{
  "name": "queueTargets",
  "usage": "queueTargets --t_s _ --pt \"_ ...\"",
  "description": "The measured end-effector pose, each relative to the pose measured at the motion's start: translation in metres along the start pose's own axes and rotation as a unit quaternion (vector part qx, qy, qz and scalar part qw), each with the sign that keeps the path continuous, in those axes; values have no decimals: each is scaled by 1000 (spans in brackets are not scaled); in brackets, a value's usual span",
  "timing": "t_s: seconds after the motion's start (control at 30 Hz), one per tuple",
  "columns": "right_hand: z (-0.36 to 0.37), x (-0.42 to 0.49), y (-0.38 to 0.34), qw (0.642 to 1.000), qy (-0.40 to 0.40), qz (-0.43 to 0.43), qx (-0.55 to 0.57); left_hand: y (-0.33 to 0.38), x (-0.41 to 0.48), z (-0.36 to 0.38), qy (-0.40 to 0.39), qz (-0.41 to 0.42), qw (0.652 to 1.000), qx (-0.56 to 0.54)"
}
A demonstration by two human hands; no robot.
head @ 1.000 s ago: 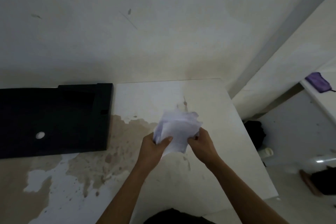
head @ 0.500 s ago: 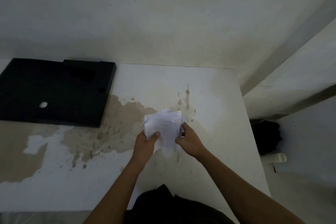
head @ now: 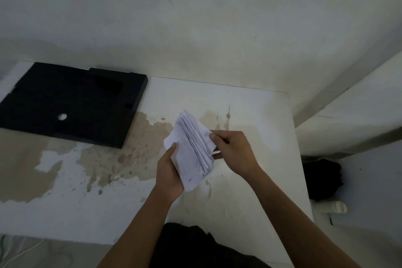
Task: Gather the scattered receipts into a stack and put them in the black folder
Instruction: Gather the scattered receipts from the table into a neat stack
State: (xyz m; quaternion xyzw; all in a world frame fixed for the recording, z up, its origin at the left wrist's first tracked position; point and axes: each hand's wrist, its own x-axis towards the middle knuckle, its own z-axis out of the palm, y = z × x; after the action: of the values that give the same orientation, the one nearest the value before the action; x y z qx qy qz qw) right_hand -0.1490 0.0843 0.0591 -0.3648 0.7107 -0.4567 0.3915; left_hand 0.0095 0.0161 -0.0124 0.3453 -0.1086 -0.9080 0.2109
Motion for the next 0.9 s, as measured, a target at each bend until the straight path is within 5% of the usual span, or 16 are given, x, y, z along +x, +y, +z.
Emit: queueTargets --t_s 0.13,0.27,0.47,0.8,0.9 --pt "-1 4 -2 971 -43 -58 -230 1 3 8 3 20 998 -59" --pt "-5 9 -2 946 -127 -28 -296 9 5 11 22 56 998 23" --pt "0 8 -18 989 -116 55 -77 14 -2 15 -38 121 984 124" --pt "8 20 20 972 -99 170 -125 15 6 17 80 163 956 229" --pt "3 13 22 990 -21 97 -104 20 3 18 96 213 926 296"
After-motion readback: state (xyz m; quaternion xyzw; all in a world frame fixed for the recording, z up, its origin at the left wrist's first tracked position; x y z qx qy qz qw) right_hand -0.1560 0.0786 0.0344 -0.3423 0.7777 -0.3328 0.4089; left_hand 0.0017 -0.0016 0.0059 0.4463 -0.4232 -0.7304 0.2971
